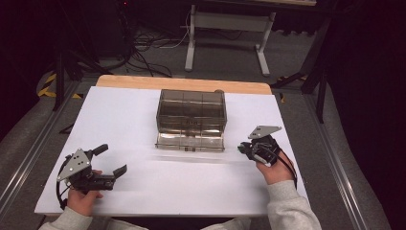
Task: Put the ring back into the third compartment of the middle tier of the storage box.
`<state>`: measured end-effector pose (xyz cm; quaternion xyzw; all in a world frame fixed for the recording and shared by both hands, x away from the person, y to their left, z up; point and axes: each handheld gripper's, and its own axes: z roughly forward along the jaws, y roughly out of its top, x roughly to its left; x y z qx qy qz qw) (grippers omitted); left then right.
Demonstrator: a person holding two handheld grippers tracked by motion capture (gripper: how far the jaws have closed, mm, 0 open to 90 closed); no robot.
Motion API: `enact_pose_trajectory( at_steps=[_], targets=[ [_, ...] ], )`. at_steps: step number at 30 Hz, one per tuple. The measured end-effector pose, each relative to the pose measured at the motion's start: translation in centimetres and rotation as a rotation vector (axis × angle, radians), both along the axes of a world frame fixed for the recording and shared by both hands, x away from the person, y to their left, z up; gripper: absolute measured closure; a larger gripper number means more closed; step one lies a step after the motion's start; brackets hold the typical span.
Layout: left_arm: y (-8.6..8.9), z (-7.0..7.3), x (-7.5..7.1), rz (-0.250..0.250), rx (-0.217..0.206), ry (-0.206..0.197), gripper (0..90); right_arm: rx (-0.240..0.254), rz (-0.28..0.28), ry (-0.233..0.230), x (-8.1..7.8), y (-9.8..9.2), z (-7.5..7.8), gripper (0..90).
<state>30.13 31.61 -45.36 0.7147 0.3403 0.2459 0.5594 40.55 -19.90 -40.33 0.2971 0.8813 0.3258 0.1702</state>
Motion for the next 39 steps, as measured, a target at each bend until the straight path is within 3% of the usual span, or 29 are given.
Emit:
enact_pose_trajectory(
  at_steps=[16, 39],
  targets=[
    [0.0, 0.0, 0.0, 0.001, 0.002, 0.004, 0.3, 0.017, 0.047, -0.045, 0.0, 0.8, 2.2, 76.8],
    [0.0, 0.0, 0.0, -0.002, -0.002, 0.000, 0.3, -0.007, 0.104, -0.054, 1.2, 3.4, 3.2, 76.8]
  ],
)
